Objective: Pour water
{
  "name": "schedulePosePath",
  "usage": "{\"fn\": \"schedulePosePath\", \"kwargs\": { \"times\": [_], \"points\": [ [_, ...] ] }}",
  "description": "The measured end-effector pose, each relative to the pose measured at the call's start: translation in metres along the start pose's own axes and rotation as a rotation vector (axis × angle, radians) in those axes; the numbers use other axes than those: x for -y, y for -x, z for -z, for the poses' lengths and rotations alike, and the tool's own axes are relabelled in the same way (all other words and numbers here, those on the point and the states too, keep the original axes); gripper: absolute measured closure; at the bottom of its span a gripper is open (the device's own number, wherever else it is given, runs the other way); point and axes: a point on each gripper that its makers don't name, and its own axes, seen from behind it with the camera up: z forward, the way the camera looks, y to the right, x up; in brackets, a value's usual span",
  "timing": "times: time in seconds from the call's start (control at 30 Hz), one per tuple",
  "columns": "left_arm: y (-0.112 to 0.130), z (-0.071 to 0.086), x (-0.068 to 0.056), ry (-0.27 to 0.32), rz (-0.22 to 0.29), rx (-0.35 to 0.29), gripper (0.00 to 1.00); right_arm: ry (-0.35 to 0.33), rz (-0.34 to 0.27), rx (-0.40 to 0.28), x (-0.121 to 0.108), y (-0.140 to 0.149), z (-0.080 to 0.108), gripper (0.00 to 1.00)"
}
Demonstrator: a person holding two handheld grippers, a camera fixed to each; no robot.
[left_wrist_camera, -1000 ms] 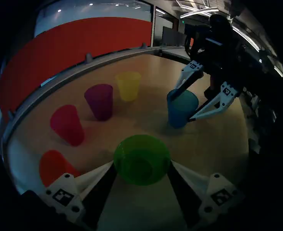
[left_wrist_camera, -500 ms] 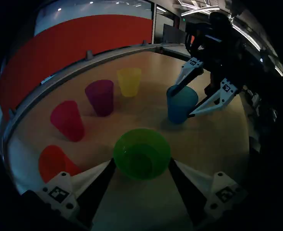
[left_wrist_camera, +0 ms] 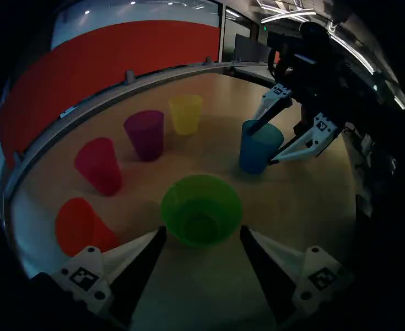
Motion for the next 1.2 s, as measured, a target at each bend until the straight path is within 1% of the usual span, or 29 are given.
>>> {"fn": "schedulePosePath", "kwargs": {
  "times": [0.1, 0.17, 0.37, 0.53, 0.83, 0.97, 1.2],
  "points": [
    [0.001, 0.0, -0.001, -0.003, -0.001, 0.003, 0.04, 0.002, -0.002, 0.0, 0.0, 0.0, -0.001, 0.08],
    [0.001, 0.001, -0.001, -0.002, -0.001, 0.005, 0.04, 0.005, -0.001, 0.003, 0.0, 0.001, -0.001, 0.0],
    [0.003, 0.003, -0.001, -0.008, -0.001, 0.004, 0.02, 0.013, -0.012, 0.004, 0.0, 0.002, 0.001, 0.0],
    [0.005, 0.008, 0.001, -0.019, 0.007, 0.0, 0.01, 0.014, -0.022, -0.002, 0.001, 0.003, 0.007, 0.0],
    [0.014, 0.022, 0.004, -0.052, 0.041, -0.015, 0.0, 0.049, -0.049, -0.009, -0.002, 0.016, 0.028, 0.0],
    [0.017, 0.029, 0.004, -0.067, 0.06, -0.031, 0.0, 0.071, -0.064, -0.018, -0.004, 0.021, 0.039, 0.0],
    [0.02, 0.042, 0.009, -0.107, 0.099, -0.069, 0.0, 0.106, -0.093, -0.045, -0.005, 0.024, 0.057, 0.0]
  ]
}}
